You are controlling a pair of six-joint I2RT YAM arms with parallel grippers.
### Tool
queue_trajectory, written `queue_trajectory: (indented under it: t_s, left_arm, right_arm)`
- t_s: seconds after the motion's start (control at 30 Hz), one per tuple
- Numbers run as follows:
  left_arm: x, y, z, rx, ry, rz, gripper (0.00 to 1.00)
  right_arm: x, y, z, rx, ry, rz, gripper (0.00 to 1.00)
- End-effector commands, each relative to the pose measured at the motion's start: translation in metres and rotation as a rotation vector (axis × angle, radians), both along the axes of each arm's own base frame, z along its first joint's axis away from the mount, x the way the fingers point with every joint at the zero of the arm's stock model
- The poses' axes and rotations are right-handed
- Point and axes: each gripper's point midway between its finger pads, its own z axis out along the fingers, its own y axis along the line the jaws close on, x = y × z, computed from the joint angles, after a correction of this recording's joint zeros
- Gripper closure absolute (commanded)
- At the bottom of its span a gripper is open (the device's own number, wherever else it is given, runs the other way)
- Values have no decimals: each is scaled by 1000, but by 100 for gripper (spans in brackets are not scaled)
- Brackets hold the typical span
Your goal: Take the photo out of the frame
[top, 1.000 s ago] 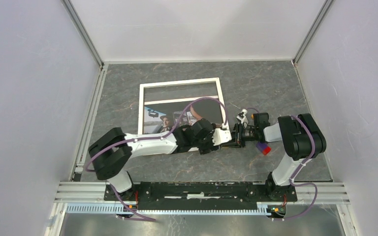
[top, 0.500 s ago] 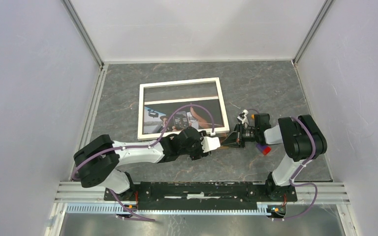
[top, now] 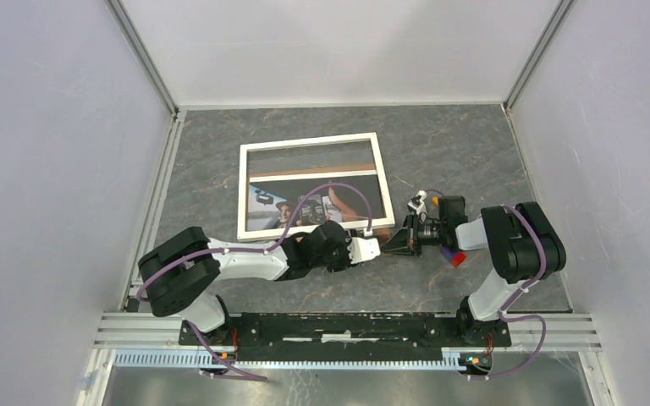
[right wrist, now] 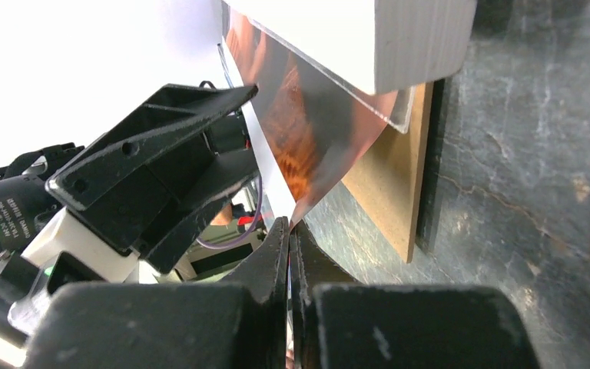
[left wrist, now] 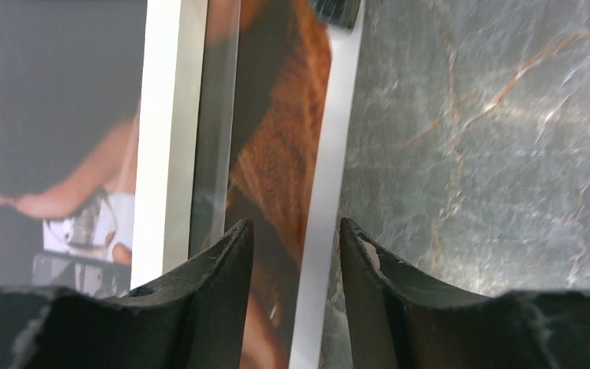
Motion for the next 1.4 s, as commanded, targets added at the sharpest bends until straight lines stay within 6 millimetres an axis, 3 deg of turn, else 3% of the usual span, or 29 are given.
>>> queue_trajectory:
  t_s: [0.0, 0.13, 0.5, 0.63, 0.67, 0.77, 0.9, 1.1, 1.37]
  left_arm:
    - [10, 24, 6, 59, -104, 29, 52]
    - [9, 32, 16, 34, -127, 40, 63]
    - [16, 44, 3, 180, -126, 56, 62]
    - [-4, 46, 5, 211, -31, -10, 93]
    - [-11, 46, 8, 210, 9, -28, 97]
    - [-32, 41, 22, 183, 117, -73, 98]
    - [-53, 42, 40, 191, 241, -95, 98]
    - [-90, 53, 85, 198, 403, -175, 98]
    - [-98, 85, 180, 126, 475, -236, 98]
  right_arm:
    - [-4, -1, 12, 29, -44, 45, 100]
    - [-7, -2, 11, 20, -38, 54, 100]
    - [-12, -2, 14, 28, -30, 71, 100]
    - [-12, -2, 13, 24, -41, 74, 100]
    - [-11, -2, 13, 23, -47, 75, 93]
    - [-5, -4, 12, -6, -87, 84, 57]
    - [6, -9, 8, -82, -146, 103, 34]
    - [23, -20, 13, -134, -283, 146, 21]
    - [38, -35, 20, -204, -391, 177, 12]
